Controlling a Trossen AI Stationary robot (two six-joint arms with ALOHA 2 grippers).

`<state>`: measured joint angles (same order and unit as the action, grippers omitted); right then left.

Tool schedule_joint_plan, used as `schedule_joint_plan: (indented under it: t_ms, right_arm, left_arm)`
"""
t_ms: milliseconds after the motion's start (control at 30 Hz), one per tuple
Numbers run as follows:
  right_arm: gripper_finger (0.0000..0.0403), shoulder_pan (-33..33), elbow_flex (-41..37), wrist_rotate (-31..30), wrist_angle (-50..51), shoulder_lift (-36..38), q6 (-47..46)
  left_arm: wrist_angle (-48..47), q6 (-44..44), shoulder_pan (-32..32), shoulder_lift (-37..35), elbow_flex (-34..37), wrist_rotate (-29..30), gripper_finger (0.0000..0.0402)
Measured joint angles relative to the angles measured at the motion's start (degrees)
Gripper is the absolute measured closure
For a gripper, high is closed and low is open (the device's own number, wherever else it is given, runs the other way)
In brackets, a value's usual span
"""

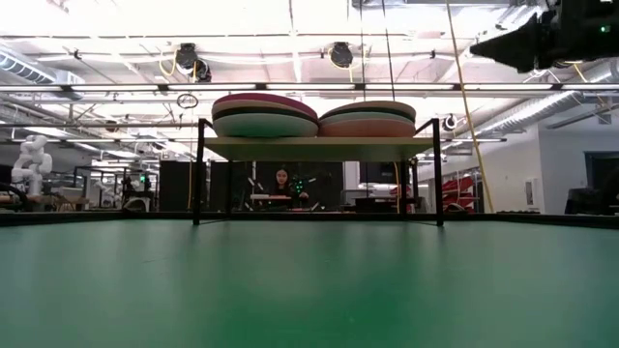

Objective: Place and stack plates onto a shelf
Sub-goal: Return to Home Position

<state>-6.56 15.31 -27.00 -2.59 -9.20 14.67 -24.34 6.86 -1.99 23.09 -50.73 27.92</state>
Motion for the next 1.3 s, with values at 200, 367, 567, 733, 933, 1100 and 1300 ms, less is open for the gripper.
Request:
schedule_joint_plan:
  t_ms: [200, 367, 567, 733, 933, 1100, 1300]
  right_arm:
    - [0.0402, -0.05, -0.83, 0.18, 6.15, 1.08, -5.83]
    - [0.0402, -0.05, -6.07, 1.75, 3.75, 1.06, -6.51]
    - [0.0403, 0.09, -14.05, 1.65, -10.26, 0.98, -4.45]
    - [0.0403, 0.12, -14.17, 1.56, -6.66, 0.06, -4.09]
    - [0.0403, 0.12, -14.25, 1.63, -5.62, -0.56, -4.18]
    - [0.0403, 0.12, -14.32, 1.57, -5.71, -0.82, -4.98]
    - [0.0403, 0.12, -14.36, 1.57, -6.16, -0.80, -4.87]
  left_arm:
    - [9.82, 0.25, 0.03, -11.12, 15.58, -6.50, 0.0401]
    - [17.84, 0.83, 0.03, -18.52, 27.89, -9.56, 0.0401]
    - [23.39, -0.61, 0.03, -22.84, 38.78, -10.08, 0.0401]
    - [29.88, -1.56, -0.06, -22.42, 45.11, -10.07, 0.0401]
    - [33.43, -3.00, -0.08, -22.36, 50.18, -9.90, 0.0401]
    - [33.76, -3.87, -0.08, -22.38, 50.17, -9.86, 0.0401]
    - [35.21, -2.68, -0.01, -22.36, 50.17, -9.84, 0.0401]
